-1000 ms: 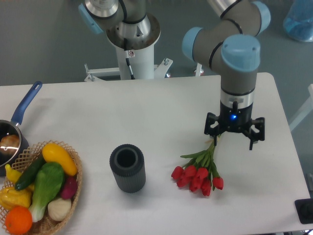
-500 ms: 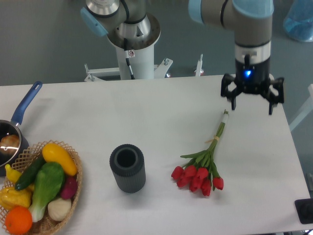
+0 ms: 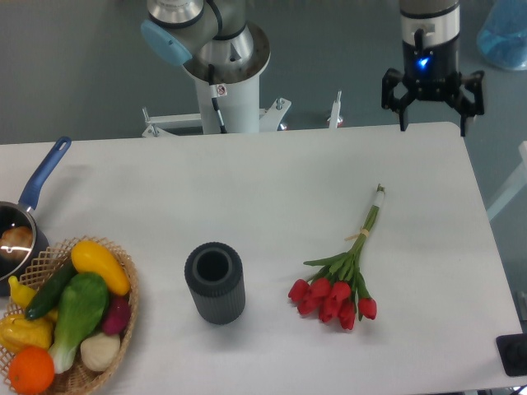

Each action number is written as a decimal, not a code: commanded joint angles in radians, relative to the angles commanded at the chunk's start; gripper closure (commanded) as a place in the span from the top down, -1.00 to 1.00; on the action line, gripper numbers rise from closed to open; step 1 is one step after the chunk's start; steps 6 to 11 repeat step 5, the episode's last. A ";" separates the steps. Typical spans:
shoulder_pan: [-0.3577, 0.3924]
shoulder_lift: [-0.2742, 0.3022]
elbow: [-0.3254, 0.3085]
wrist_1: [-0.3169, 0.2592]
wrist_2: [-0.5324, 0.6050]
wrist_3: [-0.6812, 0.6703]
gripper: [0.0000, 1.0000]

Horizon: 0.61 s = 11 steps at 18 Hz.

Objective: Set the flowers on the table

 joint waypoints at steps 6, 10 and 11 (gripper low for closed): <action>0.000 -0.001 0.000 -0.002 -0.005 -0.007 1.00; 0.000 -0.001 0.000 -0.002 -0.005 -0.007 1.00; 0.000 -0.001 0.000 -0.002 -0.005 -0.007 1.00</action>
